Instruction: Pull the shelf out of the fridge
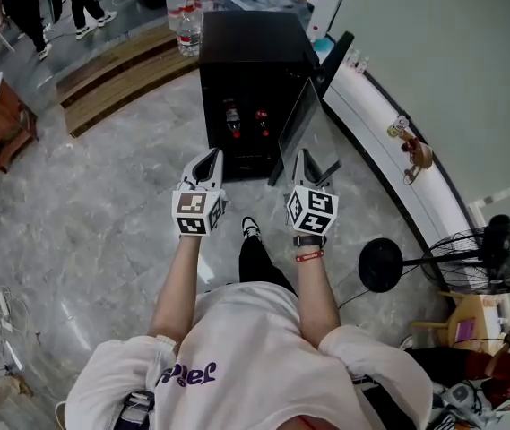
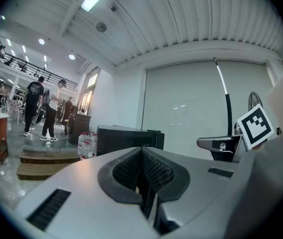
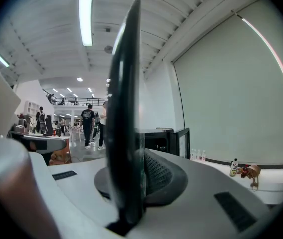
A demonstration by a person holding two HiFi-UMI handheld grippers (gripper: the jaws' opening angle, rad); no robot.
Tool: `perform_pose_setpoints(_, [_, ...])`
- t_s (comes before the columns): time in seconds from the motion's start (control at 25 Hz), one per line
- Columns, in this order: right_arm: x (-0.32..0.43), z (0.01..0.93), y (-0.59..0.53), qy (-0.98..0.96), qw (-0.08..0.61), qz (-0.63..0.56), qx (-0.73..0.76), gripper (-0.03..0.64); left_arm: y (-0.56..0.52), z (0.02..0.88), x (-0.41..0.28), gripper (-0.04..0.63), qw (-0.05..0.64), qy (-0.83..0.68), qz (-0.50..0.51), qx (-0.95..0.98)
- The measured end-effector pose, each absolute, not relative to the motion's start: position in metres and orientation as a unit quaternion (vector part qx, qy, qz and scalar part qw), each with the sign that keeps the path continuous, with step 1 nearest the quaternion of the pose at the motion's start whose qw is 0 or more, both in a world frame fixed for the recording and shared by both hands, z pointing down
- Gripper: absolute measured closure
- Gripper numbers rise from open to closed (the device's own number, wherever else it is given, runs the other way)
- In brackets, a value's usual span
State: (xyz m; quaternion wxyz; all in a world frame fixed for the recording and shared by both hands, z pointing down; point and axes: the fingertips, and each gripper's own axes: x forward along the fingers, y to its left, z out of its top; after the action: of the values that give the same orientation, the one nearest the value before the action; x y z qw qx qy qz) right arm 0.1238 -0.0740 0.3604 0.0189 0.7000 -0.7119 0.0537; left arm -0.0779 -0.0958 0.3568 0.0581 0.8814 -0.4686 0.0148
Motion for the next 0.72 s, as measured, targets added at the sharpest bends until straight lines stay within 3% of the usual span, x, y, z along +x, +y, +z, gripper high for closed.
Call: perform_pose_setpoints(0.72, [0.1187,0.3539,-0.0815,-0.716,0.028,0.044,0.696,0.592,-0.1006,0.3497,-0.0812,0.577,0.039,-0.48,0.012,0.877])
